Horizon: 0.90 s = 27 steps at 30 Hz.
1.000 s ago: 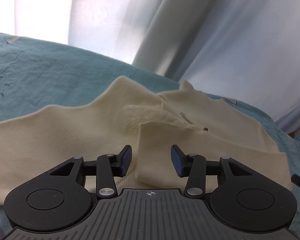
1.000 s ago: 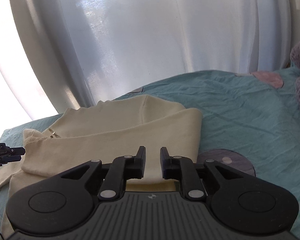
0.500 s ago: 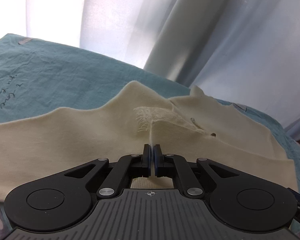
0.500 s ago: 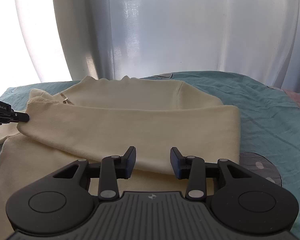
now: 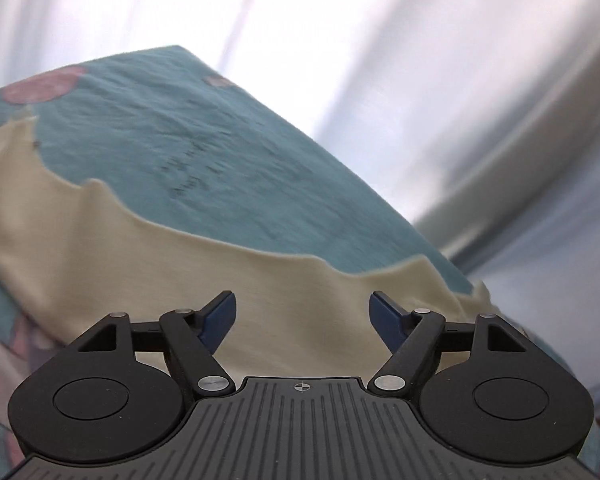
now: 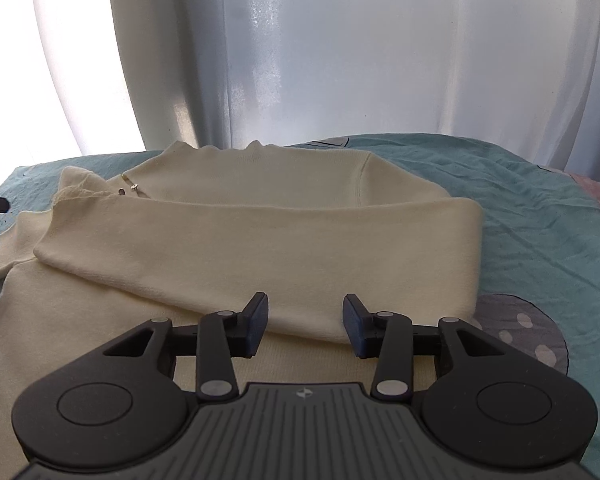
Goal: Fold small clothes
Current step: 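Grasp the other sleeve cuff with the left tool and lift it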
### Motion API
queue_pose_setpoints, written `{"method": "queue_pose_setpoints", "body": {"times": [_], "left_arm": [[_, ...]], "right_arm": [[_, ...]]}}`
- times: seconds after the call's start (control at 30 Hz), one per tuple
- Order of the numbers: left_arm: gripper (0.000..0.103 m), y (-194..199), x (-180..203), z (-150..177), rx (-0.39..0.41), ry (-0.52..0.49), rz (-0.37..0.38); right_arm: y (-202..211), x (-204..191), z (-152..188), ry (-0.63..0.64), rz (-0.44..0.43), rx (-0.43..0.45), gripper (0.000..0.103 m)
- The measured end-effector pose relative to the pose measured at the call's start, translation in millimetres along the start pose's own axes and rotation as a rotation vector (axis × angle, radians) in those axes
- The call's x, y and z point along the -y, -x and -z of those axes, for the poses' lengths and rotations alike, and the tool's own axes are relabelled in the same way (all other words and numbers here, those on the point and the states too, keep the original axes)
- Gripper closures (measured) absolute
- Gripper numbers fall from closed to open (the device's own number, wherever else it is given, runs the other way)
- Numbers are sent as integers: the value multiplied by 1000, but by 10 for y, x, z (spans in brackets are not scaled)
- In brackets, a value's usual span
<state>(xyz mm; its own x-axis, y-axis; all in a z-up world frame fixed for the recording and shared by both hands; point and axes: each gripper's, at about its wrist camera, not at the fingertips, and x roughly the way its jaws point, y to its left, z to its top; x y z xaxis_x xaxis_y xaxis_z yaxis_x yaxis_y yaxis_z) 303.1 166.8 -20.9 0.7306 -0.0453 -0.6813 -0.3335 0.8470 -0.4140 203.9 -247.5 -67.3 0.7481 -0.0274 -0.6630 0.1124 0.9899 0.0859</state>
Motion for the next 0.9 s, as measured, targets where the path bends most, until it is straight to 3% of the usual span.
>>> {"method": "queue_pose_setpoints", "body": {"times": [0.17, 0.3, 0.4, 0.63, 0.67, 0.7, 0.77, 0.9], "left_arm": [[32, 280, -934, -230, 102, 198, -187], [40, 408, -1534, -317, 165, 325, -279], [47, 353, -1853, -362, 156, 426, -245], [52, 205, -2183, -527, 202, 517, -96], [59, 165, -2238, -543, 205, 547, -77], [75, 124, -2281, -552, 198, 572, -64], [95, 49, -2340, -574, 177, 607, -62], [95, 77, -2250, -596, 212, 562, -66]], "right_arm": [[59, -2, 47, -5, -14, -2, 56], [89, -7, 57, -19, -33, -5, 54], [104, -19, 54, -24, -43, -9, 54], [144, -65, 20, -20, -54, -14, 53], [152, -76, 16, -18, -54, -14, 53], [163, -86, 13, -15, -53, -12, 53], [181, -110, 5, -6, -51, -9, 52], [205, -116, 1, 3, -41, -7, 52]]}}
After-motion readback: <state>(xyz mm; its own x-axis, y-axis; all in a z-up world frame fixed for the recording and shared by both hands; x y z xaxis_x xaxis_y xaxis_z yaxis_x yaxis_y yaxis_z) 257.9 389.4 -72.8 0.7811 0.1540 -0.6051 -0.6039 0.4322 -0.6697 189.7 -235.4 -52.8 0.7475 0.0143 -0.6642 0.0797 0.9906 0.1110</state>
